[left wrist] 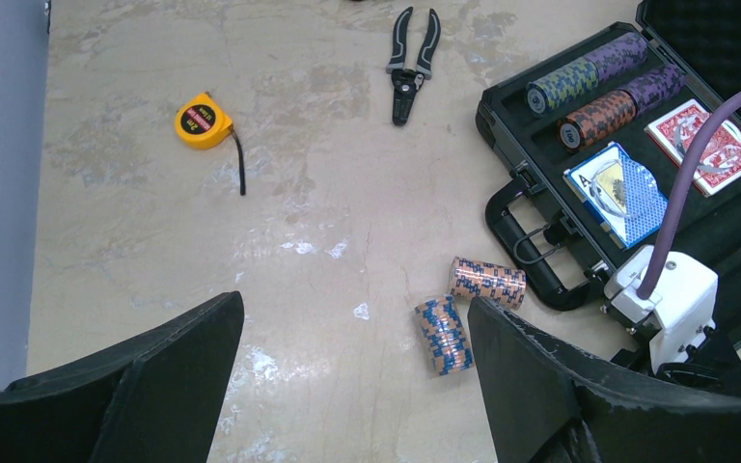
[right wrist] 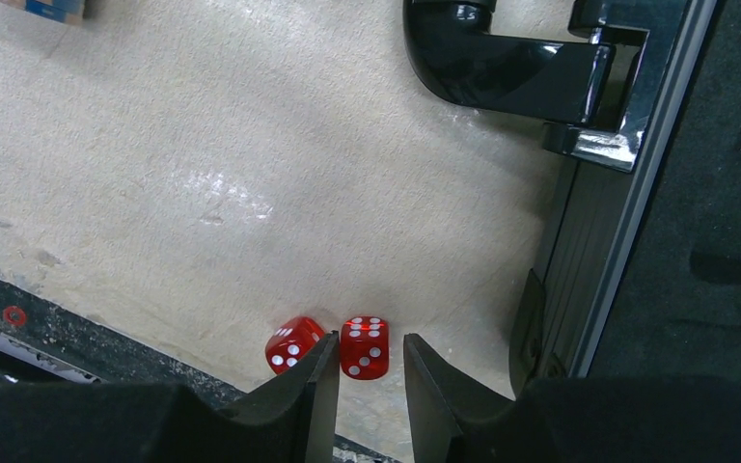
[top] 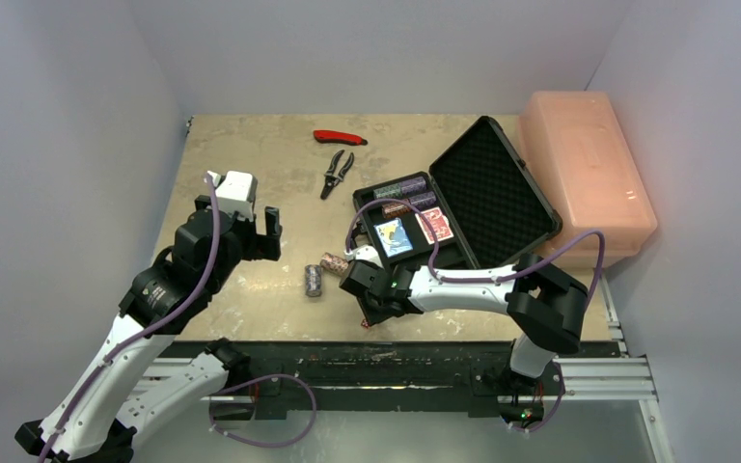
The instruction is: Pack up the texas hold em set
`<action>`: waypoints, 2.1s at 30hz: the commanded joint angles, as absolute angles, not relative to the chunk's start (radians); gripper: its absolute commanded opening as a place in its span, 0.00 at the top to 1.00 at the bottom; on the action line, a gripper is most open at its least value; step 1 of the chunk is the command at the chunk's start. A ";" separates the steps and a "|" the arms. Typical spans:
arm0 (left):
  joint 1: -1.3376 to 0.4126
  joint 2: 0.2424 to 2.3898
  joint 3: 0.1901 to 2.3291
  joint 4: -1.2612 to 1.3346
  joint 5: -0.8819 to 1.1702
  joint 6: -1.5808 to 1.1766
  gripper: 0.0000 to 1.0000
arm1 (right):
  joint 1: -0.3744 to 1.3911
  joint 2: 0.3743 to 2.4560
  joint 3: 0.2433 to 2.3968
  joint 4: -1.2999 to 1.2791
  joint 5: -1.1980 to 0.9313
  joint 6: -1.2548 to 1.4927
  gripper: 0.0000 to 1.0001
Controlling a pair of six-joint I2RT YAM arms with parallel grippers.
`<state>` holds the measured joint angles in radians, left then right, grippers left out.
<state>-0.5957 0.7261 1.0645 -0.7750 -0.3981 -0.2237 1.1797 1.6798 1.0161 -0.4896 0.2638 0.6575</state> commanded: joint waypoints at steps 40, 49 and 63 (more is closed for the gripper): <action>-0.591 0.716 1.060 -0.750 -0.411 -0.213 0.14 | 1.201 1.698 1.027 -0.505 0.266 0.680 0.77; -0.588 0.716 1.059 -0.750 -0.412 -0.214 0.14 | 1.201 1.677 1.035 -0.502 0.266 0.678 1.00; -0.591 0.722 1.058 -0.748 -0.416 -0.214 0.14 | 1.203 1.617 1.078 -0.529 0.322 0.666 1.00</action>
